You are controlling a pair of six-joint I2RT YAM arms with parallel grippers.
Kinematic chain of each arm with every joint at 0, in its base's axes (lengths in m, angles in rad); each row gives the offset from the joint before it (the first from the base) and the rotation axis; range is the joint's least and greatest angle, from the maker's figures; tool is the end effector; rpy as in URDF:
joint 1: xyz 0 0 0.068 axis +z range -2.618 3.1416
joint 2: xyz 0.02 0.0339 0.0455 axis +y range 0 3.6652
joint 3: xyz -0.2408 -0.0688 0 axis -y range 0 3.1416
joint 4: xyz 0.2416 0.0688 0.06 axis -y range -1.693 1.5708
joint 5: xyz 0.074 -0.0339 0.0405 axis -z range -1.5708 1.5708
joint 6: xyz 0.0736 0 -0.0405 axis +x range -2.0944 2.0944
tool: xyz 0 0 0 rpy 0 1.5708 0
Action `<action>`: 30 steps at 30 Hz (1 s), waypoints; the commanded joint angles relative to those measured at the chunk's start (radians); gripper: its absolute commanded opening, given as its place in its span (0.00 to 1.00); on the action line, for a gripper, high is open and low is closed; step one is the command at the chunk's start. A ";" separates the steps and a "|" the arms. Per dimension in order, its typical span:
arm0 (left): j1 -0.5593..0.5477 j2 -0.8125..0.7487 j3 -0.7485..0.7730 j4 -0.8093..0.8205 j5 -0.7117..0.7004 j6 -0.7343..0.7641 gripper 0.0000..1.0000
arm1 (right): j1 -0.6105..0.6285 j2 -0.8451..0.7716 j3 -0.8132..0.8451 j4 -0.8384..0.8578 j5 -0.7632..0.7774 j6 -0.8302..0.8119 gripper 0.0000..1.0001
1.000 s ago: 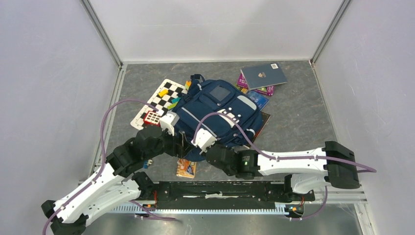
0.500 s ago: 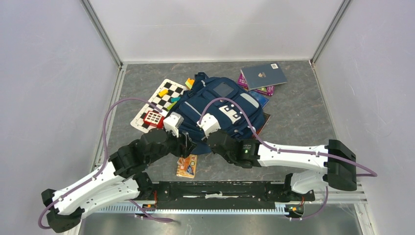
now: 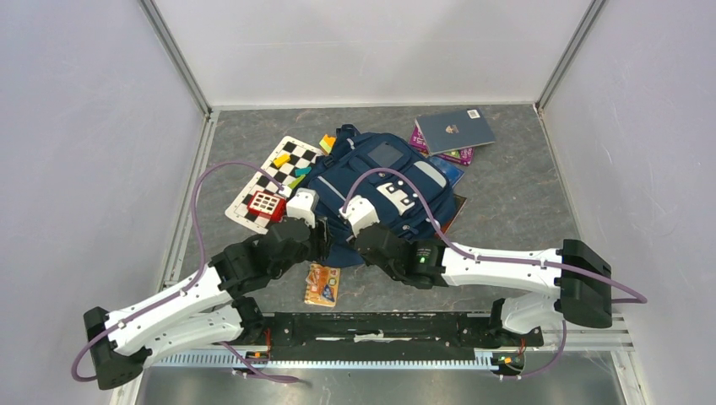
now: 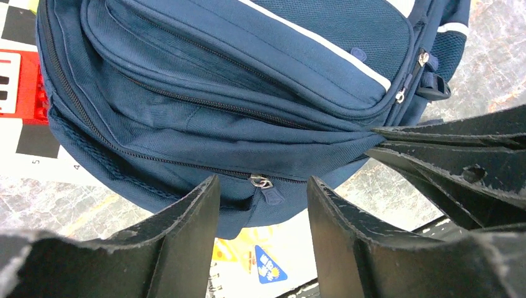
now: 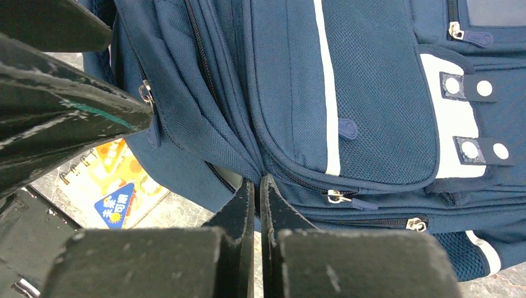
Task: Pack the student bag
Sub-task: Unzip the student bag at the center of the board.
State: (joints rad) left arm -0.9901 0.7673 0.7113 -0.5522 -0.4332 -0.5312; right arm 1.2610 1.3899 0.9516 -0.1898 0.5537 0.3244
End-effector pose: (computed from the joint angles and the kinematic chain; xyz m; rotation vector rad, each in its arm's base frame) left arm 0.1393 -0.1560 0.2466 0.2463 2.1318 -0.4278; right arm 0.1379 0.3039 0.2219 -0.6736 2.0024 0.3420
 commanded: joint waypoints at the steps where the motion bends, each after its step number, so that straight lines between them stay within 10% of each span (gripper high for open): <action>1: -0.007 0.032 -0.006 0.046 -0.043 -0.096 0.58 | -0.005 0.000 0.065 0.079 0.019 0.040 0.00; 21: -0.022 0.154 -0.023 0.021 -0.136 -0.190 0.52 | -0.005 0.013 0.086 0.088 0.014 0.041 0.00; 30: -0.022 0.146 -0.020 0.023 -0.160 -0.185 0.23 | -0.004 0.005 0.063 0.096 0.025 0.033 0.00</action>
State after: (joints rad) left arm -1.0088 0.9363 0.6628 -0.5426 -0.5411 -0.6880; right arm 1.2610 1.4097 0.9798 -0.1959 0.5491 0.3286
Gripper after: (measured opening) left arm 0.278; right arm 0.013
